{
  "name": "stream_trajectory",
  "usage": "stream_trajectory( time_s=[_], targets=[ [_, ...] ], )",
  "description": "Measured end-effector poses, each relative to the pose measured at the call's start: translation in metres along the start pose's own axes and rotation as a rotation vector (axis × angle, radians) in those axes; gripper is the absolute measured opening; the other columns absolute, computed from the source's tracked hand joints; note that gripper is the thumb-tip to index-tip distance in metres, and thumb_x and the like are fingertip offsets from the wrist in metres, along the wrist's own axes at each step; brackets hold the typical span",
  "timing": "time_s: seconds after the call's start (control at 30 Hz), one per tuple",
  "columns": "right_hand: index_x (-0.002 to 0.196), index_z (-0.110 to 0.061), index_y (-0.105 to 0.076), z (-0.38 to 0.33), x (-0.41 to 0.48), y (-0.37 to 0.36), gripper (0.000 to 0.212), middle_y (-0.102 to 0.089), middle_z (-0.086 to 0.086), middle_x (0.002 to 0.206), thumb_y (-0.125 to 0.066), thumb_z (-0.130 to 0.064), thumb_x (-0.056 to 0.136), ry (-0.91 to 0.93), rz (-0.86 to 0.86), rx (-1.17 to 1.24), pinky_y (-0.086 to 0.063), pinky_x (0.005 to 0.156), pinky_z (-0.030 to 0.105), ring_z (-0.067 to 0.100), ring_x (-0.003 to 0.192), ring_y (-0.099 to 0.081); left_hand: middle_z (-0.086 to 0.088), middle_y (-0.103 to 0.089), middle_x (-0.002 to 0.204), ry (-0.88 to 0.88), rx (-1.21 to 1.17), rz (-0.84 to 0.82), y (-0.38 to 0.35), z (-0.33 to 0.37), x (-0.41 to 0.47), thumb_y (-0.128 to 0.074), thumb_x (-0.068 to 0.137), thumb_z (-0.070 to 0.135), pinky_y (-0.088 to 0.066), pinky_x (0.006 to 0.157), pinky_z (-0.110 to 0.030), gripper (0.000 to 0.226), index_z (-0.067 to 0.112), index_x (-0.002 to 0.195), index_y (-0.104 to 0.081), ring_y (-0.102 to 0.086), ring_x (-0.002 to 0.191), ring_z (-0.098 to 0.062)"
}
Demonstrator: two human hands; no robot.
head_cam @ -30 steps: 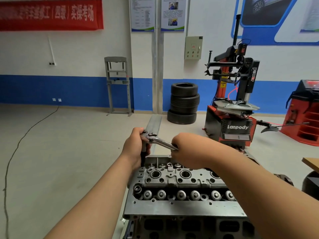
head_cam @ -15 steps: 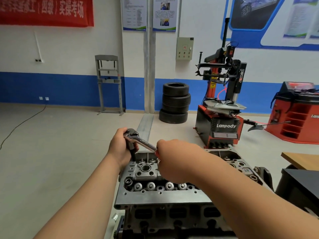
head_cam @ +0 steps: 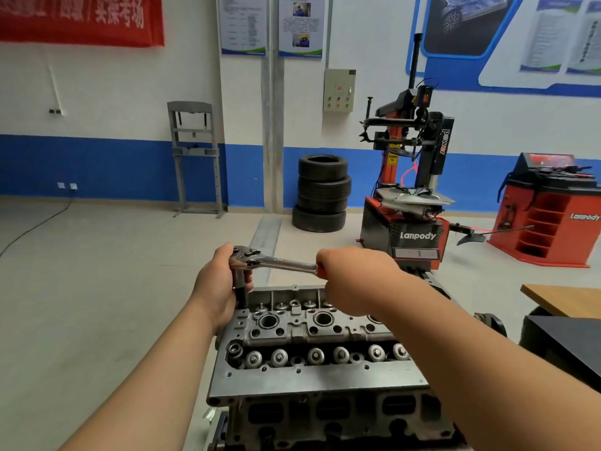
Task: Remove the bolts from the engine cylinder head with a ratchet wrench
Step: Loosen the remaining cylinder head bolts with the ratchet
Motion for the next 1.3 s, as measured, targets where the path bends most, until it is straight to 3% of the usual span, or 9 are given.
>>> stream_trajectory(
  time_s=[0.1,0.17,0.33,0.5,0.77,0.93,1.13,1.23,1.3],
  targets=[
    [0.098,-0.023,-0.049,0.012,0.032,-0.011,0.016,-0.050,0.000,0.084,-0.048,-0.012,0.085,-0.054,0.020,-0.045,-0.046,0.075,0.038,0.025,0.082,-0.049,-0.001,-0.053,0.064,-0.070,0.012,0.016,-0.003,-0.006,0.005,-0.042,0.099,0.038,-0.043,0.064,-0.033,0.033,0.013,0.082,-0.056,-0.047,0.061,-0.014],
    [0.103,-0.023,-0.051,0.019,0.058,-0.018,0.021,-0.053,0.003,0.097,-0.048,-0.010,0.087,-0.072,0.028,-0.067,-0.041,0.091,0.045,0.027,0.097,-0.047,-0.001,-0.052,0.072,-0.114,0.030,0.016,-0.005,-0.011,0.008,-0.042,0.099,0.038,-0.042,0.065,-0.032,0.031,0.014,0.088,-0.058,-0.047,0.066,-0.014],
    [0.112,-0.021,-0.058,0.016,0.118,-0.037,0.028,-0.052,0.002,0.100,-0.053,-0.010,0.087,-0.054,0.066,-0.108,-0.033,0.096,0.043,0.025,0.103,-0.045,0.000,-0.055,0.083,-0.143,0.110,-0.003,-0.005,-0.020,0.012,-0.048,0.086,0.048,-0.044,0.069,-0.034,0.032,0.020,0.098,-0.061,-0.049,0.075,-0.014],
    [0.115,-0.017,-0.058,-0.002,0.145,-0.043,0.029,-0.053,0.004,0.105,-0.056,-0.011,0.087,-0.031,0.126,-0.110,-0.035,0.099,0.046,0.026,0.104,-0.046,0.001,-0.059,0.071,-0.180,0.105,-0.002,0.002,-0.025,0.016,-0.050,0.084,0.045,-0.049,0.064,-0.035,0.030,0.019,0.098,-0.058,-0.056,0.063,-0.014],
    [0.122,-0.012,-0.040,0.000,0.035,-0.021,0.039,-0.055,0.012,0.118,-0.051,-0.013,0.085,-0.129,-0.079,-0.174,-0.035,0.084,0.041,0.031,0.105,-0.047,-0.008,-0.060,0.061,-0.149,0.071,-0.051,-0.004,-0.017,0.014,-0.046,0.077,0.041,-0.044,0.062,-0.036,0.035,0.011,0.077,-0.063,-0.055,0.055,-0.021],
    [0.124,-0.014,-0.032,-0.041,-0.048,-0.014,0.044,-0.050,0.008,0.106,-0.050,-0.018,0.085,0.093,0.033,-0.043,-0.022,0.051,0.030,0.025,0.072,-0.036,-0.007,-0.054,0.055,-0.129,-0.059,-0.050,-0.007,-0.009,0.012,-0.039,0.089,0.024,-0.038,0.039,-0.024,0.037,0.012,0.063,-0.062,-0.046,0.041,-0.020],
    [0.104,-0.020,-0.041,-0.025,-0.027,-0.020,0.023,-0.040,-0.005,0.071,-0.046,-0.011,0.084,0.060,0.111,-0.052,-0.021,0.045,0.028,0.017,0.053,-0.036,-0.007,-0.050,0.051,-0.174,-0.010,-0.029,-0.010,-0.016,0.012,-0.039,0.080,0.038,-0.027,0.038,-0.022,0.035,0.008,0.066,-0.048,-0.039,0.037,-0.016],
    [0.110,-0.023,-0.048,0.010,0.029,-0.028,0.028,-0.048,-0.001,0.086,-0.048,-0.009,0.086,-0.058,0.071,-0.055,-0.042,0.071,0.036,0.023,0.081,-0.047,-0.005,-0.050,0.052,-0.231,0.131,0.006,-0.013,-0.020,0.010,-0.040,0.073,0.047,-0.030,0.039,-0.024,0.042,0.007,0.071,-0.055,-0.042,0.042,-0.015],
    [0.114,-0.024,-0.049,0.015,0.074,-0.035,0.033,-0.050,0.003,0.106,-0.048,-0.009,0.085,-0.086,0.016,-0.019,-0.040,0.093,0.050,0.028,0.103,-0.045,-0.002,-0.052,0.050,-0.238,0.188,0.015,-0.012,-0.021,0.010,-0.041,0.071,0.050,-0.033,0.037,-0.024,0.045,0.010,0.072,-0.060,-0.042,0.041,-0.013]
  ],
)
Point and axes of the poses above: each hand's wrist, its own x-axis towards the middle knuckle, its own y-axis out of the back of the hand, z = x × y, the point moved 2 cm from there along x, towards the middle knuckle
